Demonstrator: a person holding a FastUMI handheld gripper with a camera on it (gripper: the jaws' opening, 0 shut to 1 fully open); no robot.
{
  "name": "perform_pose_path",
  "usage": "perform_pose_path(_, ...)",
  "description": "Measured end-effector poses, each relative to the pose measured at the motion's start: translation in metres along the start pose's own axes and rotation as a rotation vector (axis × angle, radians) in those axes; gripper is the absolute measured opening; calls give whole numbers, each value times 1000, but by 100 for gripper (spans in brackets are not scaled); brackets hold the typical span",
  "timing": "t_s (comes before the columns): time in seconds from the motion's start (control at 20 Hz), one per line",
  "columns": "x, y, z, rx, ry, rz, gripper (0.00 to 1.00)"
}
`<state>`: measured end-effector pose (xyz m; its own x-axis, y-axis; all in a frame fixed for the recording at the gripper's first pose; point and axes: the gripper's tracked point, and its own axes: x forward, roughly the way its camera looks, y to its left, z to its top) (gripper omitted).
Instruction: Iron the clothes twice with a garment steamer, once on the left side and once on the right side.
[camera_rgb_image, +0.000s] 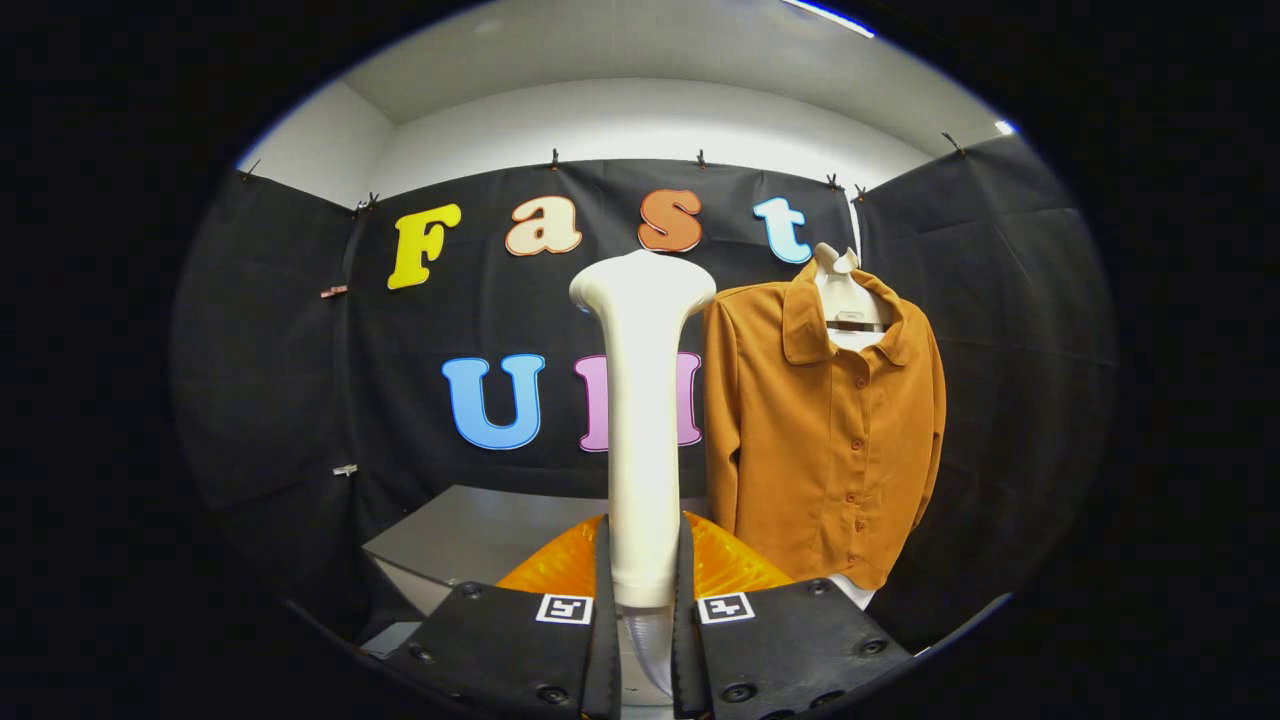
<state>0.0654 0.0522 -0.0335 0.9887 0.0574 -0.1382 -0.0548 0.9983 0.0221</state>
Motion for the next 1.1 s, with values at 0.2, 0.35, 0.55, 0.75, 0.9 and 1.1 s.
perform_pose_path(0.2, 3, -3, 3, -19, -11, 8, 23)
perform_pose_path(0.35, 5, -1, 5, -22, -16, 12, 23)
perform_pose_path(0.55, 7, 3, 5, -21, -16, 13, 23)
perform_pose_path(0.75, 7, 7, 3, -31, -11, 14, 23)
perform_pose_path(0.9, 8, 10, 3, -35, -9, 13, 23)
perform_pose_path(1.1, 7, 9, -1, -32, 0, 8, 23)
